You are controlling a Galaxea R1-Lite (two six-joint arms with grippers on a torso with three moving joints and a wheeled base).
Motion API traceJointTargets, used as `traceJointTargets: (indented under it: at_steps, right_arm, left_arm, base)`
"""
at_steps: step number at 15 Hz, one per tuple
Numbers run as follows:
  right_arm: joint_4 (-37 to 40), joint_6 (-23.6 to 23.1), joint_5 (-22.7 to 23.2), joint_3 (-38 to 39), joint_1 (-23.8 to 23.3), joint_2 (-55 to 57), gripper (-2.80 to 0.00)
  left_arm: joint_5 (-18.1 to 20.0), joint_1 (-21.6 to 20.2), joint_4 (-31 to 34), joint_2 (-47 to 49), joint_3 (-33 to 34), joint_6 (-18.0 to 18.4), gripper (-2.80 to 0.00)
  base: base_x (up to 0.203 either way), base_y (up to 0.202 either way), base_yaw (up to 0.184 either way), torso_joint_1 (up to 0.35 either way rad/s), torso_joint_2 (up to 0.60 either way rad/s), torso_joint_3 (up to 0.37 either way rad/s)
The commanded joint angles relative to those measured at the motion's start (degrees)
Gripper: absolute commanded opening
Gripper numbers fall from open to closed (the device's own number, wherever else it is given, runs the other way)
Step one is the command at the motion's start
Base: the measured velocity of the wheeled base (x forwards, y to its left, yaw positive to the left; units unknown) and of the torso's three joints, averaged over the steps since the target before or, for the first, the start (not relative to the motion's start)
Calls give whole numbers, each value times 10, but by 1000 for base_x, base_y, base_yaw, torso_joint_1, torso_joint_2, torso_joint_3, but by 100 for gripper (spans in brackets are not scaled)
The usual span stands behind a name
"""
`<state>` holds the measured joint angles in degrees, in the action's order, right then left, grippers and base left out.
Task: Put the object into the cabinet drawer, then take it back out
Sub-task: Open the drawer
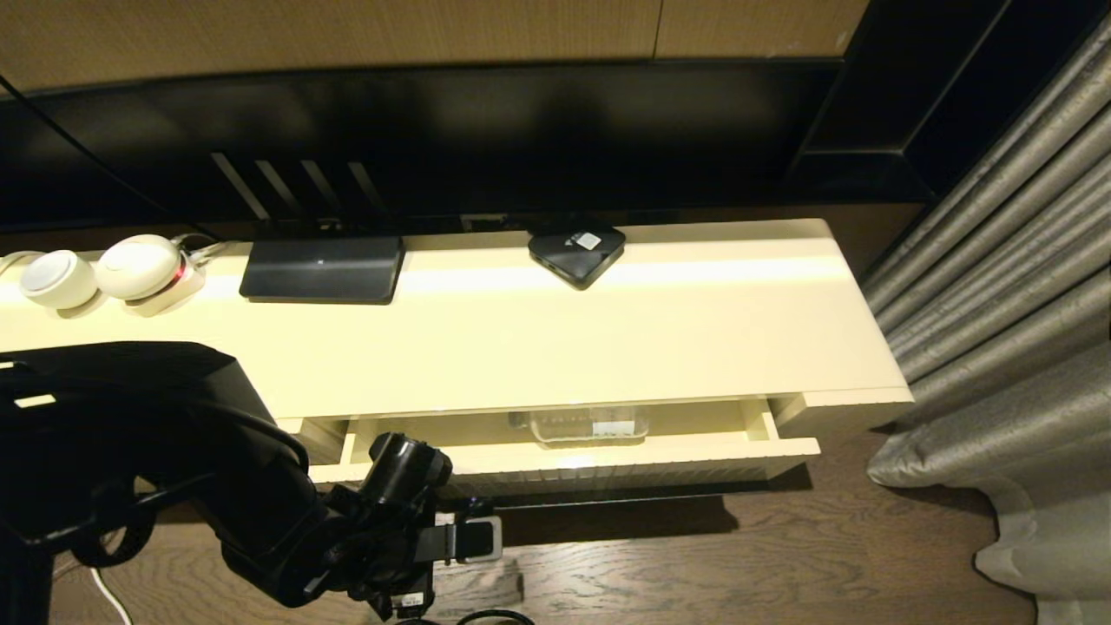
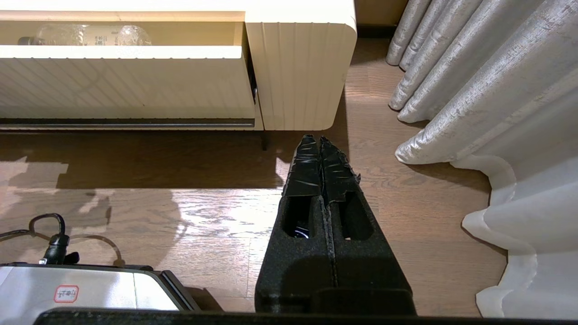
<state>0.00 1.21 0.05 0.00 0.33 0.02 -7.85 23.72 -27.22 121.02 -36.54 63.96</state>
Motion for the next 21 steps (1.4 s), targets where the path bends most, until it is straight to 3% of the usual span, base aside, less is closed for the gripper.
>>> traceJointTargets:
  at_steps: [1, 11, 15, 20, 21]
  right_arm:
    - [0, 0, 0, 0, 0, 1, -280]
    - [0, 0, 0, 0, 0, 1, -280]
    - [0, 0, 0, 0, 0, 1, -280]
    - [0, 0, 0, 1, 0, 1, -280]
    - [0, 0, 0, 0, 0, 1, -280]
  left_arm:
    - [-2, 1, -2, -19, 6, 3, 0]
    - [-6, 28, 1, -131, 80, -6, 0]
    - [-1, 38, 10, -221, 118, -39, 0]
    - [1, 39, 94, -373, 133, -52, 0]
    - [1, 39, 117, -401, 131, -56, -280]
  base:
    - [0, 0, 0, 0, 0, 0]
    - [0, 0, 0, 0, 0, 0]
    - [0, 0, 0, 0, 0, 0]
    - [0, 0, 0, 0, 0, 0]
    - [0, 0, 0, 0, 0, 0]
